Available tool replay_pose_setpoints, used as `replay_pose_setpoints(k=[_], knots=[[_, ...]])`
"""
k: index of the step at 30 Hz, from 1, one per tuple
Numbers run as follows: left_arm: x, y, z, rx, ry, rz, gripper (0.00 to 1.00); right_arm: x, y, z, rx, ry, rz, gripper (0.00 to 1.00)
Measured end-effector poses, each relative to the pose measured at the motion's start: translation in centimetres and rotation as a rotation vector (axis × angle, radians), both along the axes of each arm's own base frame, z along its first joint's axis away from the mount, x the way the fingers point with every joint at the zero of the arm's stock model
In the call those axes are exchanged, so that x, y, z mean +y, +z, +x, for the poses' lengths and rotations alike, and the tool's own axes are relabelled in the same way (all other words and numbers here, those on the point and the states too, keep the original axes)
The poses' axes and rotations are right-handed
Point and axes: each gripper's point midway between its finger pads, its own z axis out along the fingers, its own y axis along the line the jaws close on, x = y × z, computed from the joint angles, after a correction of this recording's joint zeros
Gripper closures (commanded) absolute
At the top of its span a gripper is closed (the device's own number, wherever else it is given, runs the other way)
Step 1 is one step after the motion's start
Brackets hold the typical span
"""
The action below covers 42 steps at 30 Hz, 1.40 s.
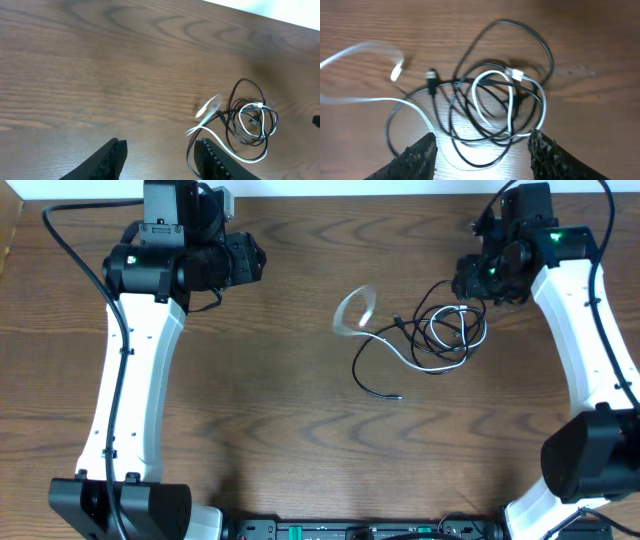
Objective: Untangle cables
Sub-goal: 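Lower the right gripper onto the cable bundle and grasp it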
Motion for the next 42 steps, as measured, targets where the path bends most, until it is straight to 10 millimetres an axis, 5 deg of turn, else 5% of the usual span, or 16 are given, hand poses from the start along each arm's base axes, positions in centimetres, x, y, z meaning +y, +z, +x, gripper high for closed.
replay_pose_setpoints(k=[9, 16, 29, 34, 42], knots=[[-1.2, -0.2, -0.6, 0.016, -0.028, 0.000, 0.51, -1.0, -5.3, -2.1, 0.226, -0.060, -0.053, 0.59], [-3.0, -0.1, -0.8, 0.006, -0.071, -0.005, 0.51, -1.0, -8.6, -1.7, 0.292, -0.074, -0.061, 0.69], [-3.1, -0.1, -0.8, 0.013, -0.054, -0.018, 0.51, -1.6, -15.4, 0.2, 0.339, -0.089, -0.110, 0.76], [-3.0, -0.1, -0.8, 0.016, -0.048, -0.021, 0.51, -1.4, -16.0, 1.3, 0.303, -0.089, -0.106, 0.99], [-2.7, -0.1, -0.6, 0.010, -0.035, -0.005, 0.51, 0.7, -15.5, 1.2, 0.308, -0.058, -0.006, 0.99]])
